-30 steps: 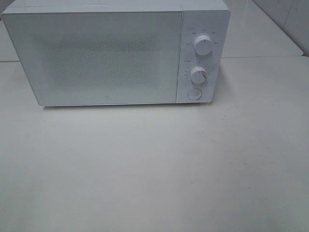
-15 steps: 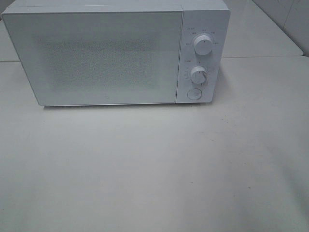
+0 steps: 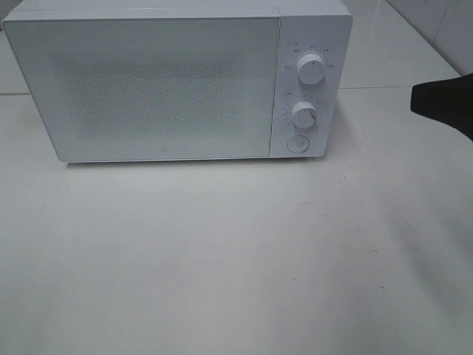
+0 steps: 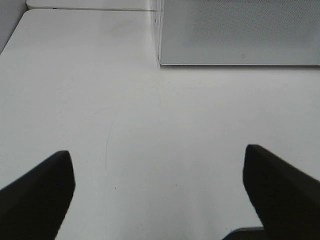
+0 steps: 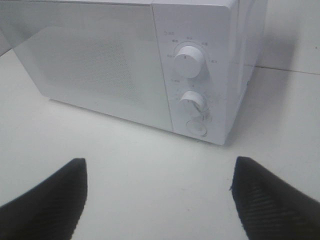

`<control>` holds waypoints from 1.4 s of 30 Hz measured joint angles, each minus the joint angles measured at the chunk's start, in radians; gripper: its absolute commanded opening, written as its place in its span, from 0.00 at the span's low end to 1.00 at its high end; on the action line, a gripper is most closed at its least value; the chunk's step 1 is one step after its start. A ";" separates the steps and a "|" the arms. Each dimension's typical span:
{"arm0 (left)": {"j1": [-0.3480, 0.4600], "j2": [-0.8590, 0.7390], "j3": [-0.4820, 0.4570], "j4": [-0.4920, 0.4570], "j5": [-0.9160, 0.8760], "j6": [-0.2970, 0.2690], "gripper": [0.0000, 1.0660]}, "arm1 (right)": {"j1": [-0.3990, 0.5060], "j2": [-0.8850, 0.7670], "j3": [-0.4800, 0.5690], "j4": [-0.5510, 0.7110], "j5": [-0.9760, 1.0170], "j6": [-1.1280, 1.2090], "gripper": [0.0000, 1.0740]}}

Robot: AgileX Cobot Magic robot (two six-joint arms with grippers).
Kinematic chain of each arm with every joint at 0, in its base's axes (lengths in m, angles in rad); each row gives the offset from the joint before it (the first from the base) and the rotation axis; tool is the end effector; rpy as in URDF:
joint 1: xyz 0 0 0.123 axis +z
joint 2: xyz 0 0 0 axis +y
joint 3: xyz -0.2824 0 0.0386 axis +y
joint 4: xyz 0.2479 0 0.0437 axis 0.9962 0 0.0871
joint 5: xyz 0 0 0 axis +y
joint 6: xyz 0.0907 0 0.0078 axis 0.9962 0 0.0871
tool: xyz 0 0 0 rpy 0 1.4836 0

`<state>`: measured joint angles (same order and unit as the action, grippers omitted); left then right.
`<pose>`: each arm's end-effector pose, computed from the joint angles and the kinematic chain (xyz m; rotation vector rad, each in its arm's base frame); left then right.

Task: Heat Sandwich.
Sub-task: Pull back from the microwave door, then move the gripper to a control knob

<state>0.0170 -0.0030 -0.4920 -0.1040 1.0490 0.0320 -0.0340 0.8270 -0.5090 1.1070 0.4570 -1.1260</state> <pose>-0.0040 -0.0083 0.2762 0.0190 2.0344 -0.0936 0.1628 0.0305 0.2847 -0.2856 1.9754 0.3458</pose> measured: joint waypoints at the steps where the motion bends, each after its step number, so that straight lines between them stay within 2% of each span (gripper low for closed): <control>1: 0.000 0.000 0.000 0.000 0.000 0.000 0.79 | 0.000 0.000 0.000 0.000 0.000 0.000 0.71; 4: 0.000 0.000 0.000 0.000 0.000 0.000 0.79 | 0.000 0.036 0.000 0.018 -0.091 -0.045 0.71; 10: 0.000 0.000 0.000 0.000 0.000 0.000 0.79 | 0.002 0.072 0.000 0.024 -0.128 -0.070 0.71; 14: 0.000 0.000 0.000 0.000 0.000 0.000 0.79 | 0.044 0.086 0.000 0.012 -0.173 -0.073 0.71; 17: 0.000 0.000 0.000 0.000 0.000 0.000 0.79 | 0.161 0.088 0.000 -0.147 -0.314 0.080 0.71; 18: 0.000 0.000 0.000 0.000 0.000 0.000 0.79 | 0.226 0.092 0.000 -0.313 -0.408 0.257 0.71; 19: 0.000 0.000 0.000 0.000 0.000 0.000 0.79 | 0.226 0.092 0.000 -0.313 -0.408 0.257 0.71; 22: 0.000 0.000 0.000 0.000 0.000 0.000 0.79 | 0.321 0.123 0.000 -0.580 -0.553 0.620 0.71; 23: 0.000 0.000 0.000 0.000 0.000 0.000 0.79 | 0.321 0.123 0.000 -0.580 -0.553 0.620 0.71; 24: 0.000 0.000 0.000 0.000 0.000 0.000 0.79 | 0.361 0.163 0.000 -0.737 -0.624 0.827 0.71; 27: 0.000 0.000 0.000 0.000 0.000 0.000 0.79 | 0.395 0.268 0.000 -0.993 -0.727 1.153 0.71; 28: 0.000 0.000 0.000 0.000 0.000 0.000 0.79 | 0.395 0.268 0.000 -0.993 -0.727 1.153 0.71; 31: 0.000 0.000 0.000 0.000 0.000 0.000 0.79 | 0.395 0.386 0.000 -1.094 -0.799 1.294 0.71; 34: 0.000 0.000 0.000 0.000 0.000 0.000 0.79 | 0.398 0.444 0.000 -1.119 -0.838 1.312 0.71; 39: 0.000 0.000 0.000 0.000 0.000 0.000 0.79 | 0.448 0.552 0.000 -1.125 -0.958 1.314 0.71; 42: 0.000 0.000 0.000 0.000 0.000 0.000 0.79 | 0.493 0.613 0.000 -1.074 -1.021 1.293 0.71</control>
<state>0.0170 -0.0030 -0.4920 -0.1040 1.0490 0.0320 0.4590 1.4400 -0.5090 0.0330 -0.5640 0.1670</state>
